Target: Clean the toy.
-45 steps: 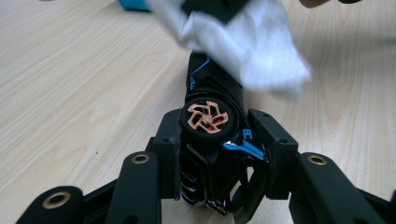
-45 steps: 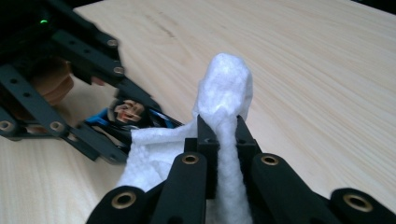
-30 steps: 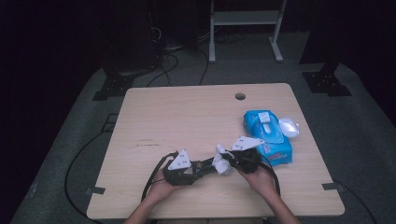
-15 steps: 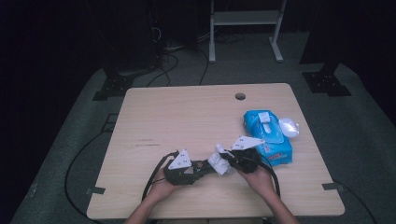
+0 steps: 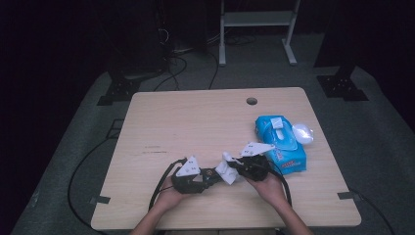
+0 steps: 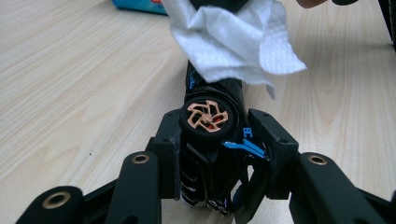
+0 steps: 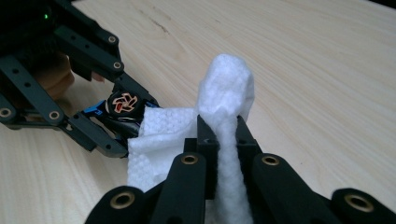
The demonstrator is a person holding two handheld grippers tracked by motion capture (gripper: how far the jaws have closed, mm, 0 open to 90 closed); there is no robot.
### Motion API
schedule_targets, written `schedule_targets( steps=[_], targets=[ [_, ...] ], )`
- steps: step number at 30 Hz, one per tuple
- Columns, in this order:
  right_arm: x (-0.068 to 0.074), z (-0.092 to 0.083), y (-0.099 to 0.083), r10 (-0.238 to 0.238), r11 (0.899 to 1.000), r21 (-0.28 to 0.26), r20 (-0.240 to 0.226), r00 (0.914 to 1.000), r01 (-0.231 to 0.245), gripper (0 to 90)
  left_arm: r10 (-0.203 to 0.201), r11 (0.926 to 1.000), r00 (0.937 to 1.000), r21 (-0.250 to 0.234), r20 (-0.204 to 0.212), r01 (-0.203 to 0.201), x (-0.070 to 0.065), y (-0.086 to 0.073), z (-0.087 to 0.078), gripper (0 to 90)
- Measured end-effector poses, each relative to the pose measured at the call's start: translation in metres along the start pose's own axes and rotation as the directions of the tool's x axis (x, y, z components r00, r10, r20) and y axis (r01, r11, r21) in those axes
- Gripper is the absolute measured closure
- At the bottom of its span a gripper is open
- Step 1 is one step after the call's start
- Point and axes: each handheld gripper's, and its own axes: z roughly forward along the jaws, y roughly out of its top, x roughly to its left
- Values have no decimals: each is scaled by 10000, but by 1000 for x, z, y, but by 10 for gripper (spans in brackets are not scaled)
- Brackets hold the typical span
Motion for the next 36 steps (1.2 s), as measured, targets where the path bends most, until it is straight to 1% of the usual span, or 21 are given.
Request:
schedule_targets(
  steps=[1,2,4,5,6,8,9,11,13,14,15,17,19,21,23,24,27,29,33,34,36],
  targets=[
    [1,1,1,-218,9997,59,80,9997,217,858,-4,10000,10000,15,11,4,0,0,0,581],
    [-2,-1,2,-233,9996,196,307,9993,227,858,-13,10000,10000,11,18,13,1,0,0,582],
    [-5,-2,1,-244,9995,195,386,9990,236,858,35,10000,10000,18,2,-35,0,0,0,581],
    [-7,-3,0,51,9999,155,273,9996,-56,858,52,10000,10000,28,-3,-52,0,0,0,581],
    [-6,-2,0,152,9998,120,298,9994,-155,858,47,10000,10000,72,24,-48,1,1,0,581],
    [-1,0,1,20,10000,18,252,9997,-20,858,109,9999,9999,120,60,-110,1,1,0,581],
    [3,3,2,30,10000,-8,-213,9998,-31,858,149,9998,9999,138,55,-150,1,2,0,581],
    [8,6,3,-344,9993,114,-210,9992,347,858,112,9998,9999,162,81,-113,2,2,0,581],
    [4,5,4,-284,9995,127,-246,9993,287,857,99,9998,9999,152,75,-100,2,2,0,581],
    [1,3,4,-236,9996,135,-124,9996,238,858,135,9998,9999,169,63,-136,2,2,0,581],
    [-2,0,3,-370,9991,225,264,9990,364,858,110,9998,9999,170,87,-112,2,2,0,581],
    [-4,-3,2,-187,9997,185,443,9988,179,858,218,9996,9997,188,66,-219,2,2,0,581],
    [2,-3,2,-341,9993,190,392,9986,334,858,198,9996,9998,199,74,-199,2,3,0,581],
    [11,2,3,-414,9990,133,-149,9990,416,858,112,9998,9999,150,98,-114,3,2,0,582],
    [16,5,5,-845,9961,270,-26,9964,845,857,64,9999,9999,140,113,-66,3,1,0,581],
    [15,5,6,-823,9961,324,18,9966,822,857,91,9999,9999,124,97,-93,3,1,0,581],
    [-1,-2,3,-531,9980,378,536,9971,511,857,134,9998,9998,156,124,-136,3,2,0,581],
    [-5,-6,1,-123,9995,302,507,9986,108,858,107,9998,9998,145,162,-109,4,2,0,581],
    [5,-1,2,-485,9986,201,163,9987,482,858,129,9997,9998,182,115,-131,3,2,0,581],
    [5,-1,3,-579,9980,255,162,9982,574,858,178,9996,9998,201,97,-180,3,2,-1,581],
    [1,-2,3,-506,9982,327,299,9983,496,857,235,9994,9997,239,70,-237,3,3,-1,581]
  ],
)
